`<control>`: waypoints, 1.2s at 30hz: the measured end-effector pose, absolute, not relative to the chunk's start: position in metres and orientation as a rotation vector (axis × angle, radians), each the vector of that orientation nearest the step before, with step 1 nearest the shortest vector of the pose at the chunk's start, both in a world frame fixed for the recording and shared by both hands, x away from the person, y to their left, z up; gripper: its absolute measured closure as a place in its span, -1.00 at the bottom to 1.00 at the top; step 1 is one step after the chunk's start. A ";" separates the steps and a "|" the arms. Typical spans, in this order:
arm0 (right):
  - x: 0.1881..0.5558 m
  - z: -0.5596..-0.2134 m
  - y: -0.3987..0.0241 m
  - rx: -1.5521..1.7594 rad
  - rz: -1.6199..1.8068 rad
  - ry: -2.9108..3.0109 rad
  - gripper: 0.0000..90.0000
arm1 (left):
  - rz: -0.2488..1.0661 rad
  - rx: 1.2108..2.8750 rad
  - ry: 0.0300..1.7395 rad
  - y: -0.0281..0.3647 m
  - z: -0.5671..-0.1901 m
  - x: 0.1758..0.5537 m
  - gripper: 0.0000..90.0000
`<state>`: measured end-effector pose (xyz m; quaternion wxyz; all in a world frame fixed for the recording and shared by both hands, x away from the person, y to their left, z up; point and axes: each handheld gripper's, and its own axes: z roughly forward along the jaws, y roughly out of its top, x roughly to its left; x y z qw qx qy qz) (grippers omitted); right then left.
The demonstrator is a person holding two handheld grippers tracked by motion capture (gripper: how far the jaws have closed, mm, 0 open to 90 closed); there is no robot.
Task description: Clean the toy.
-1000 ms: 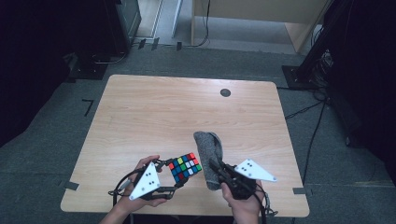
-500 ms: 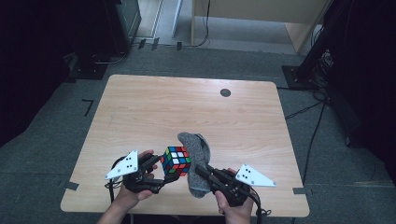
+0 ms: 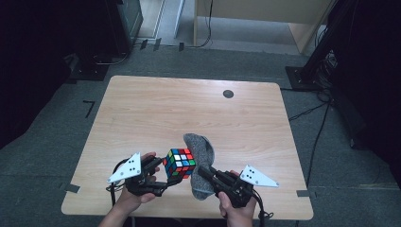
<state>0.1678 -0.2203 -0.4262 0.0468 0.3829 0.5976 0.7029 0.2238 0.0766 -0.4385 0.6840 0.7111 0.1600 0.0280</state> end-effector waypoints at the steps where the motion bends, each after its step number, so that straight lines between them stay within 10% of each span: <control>1: 0.168 -0.428 -0.217 1.164 2.171 1.848 0.81 | 0.061 1.590 0.358 0.077 -0.438 0.224 -0.25; 26: 0.176 -0.436 -0.217 1.095 2.237 1.959 0.80 | 0.068 1.604 0.378 0.080 -0.438 0.227 -0.25; 36: 0.188 -0.452 -0.225 1.257 1.592 2.030 0.73 | 0.097 1.644 0.432 0.083 -0.440 0.233 -0.25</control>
